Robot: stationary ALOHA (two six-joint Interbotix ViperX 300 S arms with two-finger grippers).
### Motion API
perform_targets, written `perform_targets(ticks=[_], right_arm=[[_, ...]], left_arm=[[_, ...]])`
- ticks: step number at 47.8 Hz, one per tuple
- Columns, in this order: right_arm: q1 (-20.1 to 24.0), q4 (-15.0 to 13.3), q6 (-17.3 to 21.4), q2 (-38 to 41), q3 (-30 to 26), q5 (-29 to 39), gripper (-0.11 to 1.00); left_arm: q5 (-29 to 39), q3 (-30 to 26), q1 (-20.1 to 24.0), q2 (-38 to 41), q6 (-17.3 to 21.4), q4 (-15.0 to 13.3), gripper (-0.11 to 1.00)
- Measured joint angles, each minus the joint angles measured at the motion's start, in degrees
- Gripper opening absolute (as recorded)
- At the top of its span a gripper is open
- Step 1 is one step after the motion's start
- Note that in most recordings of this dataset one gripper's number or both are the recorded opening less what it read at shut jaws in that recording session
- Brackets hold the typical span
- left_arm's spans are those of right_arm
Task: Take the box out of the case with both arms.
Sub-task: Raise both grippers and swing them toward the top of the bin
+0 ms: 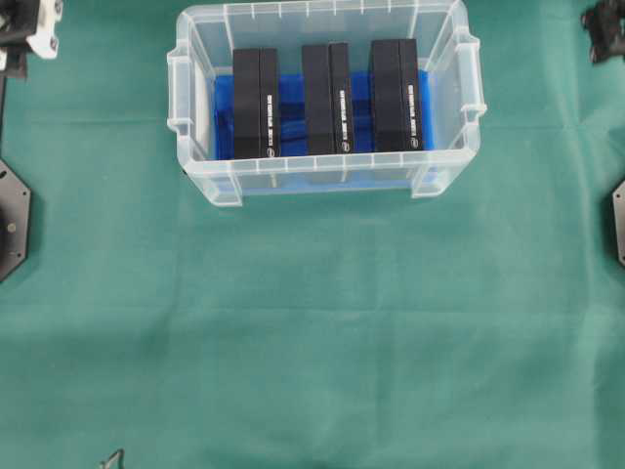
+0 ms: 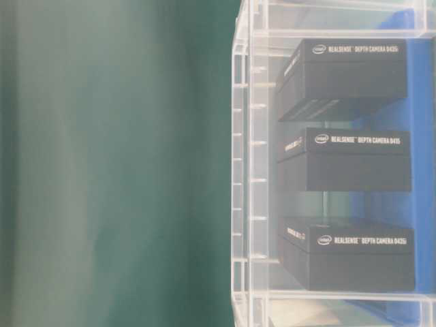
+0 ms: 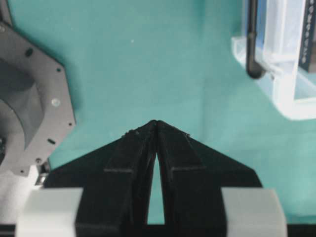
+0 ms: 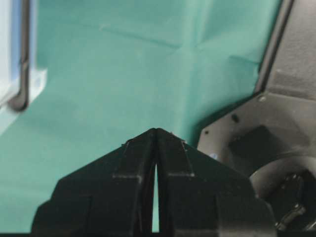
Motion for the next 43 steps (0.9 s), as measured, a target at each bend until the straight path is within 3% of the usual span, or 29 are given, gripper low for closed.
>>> perform_targets(ticks=[14, 25, 30, 38, 43], right_arm=[[-0.2, 0.2, -0.4, -0.1, -0.1, -1.0, 0.0], [-0.2, 1.8, -0.4, -0.1, -0.1, -3.5, 0.03], [-0.1, 1.8, -0.1, -0.1, 0.0, -4.3, 0.26], [-0.1, 1.3, 0.9, 0.1, 0.9, -4.8, 0.79], [0.3, 1.1, 1.8, 0.2, 1.4, -4.8, 0.96]], left_arm=[[0.0, -0.7, -0.3, 0.9, -2.2, -0.1, 0.0], [-0.9, -0.1, -2.4, 0.0, -2.4, -0.5, 0.02], [-1.0, 0.2, -2.6, -0.2, -2.5, -0.5, 0.21], [-1.2, 0.7, -3.3, -0.1, -3.1, -0.5, 0.72], [-1.2, 0.7, -3.6, 0.0, -4.0, -0.5, 0.9]])
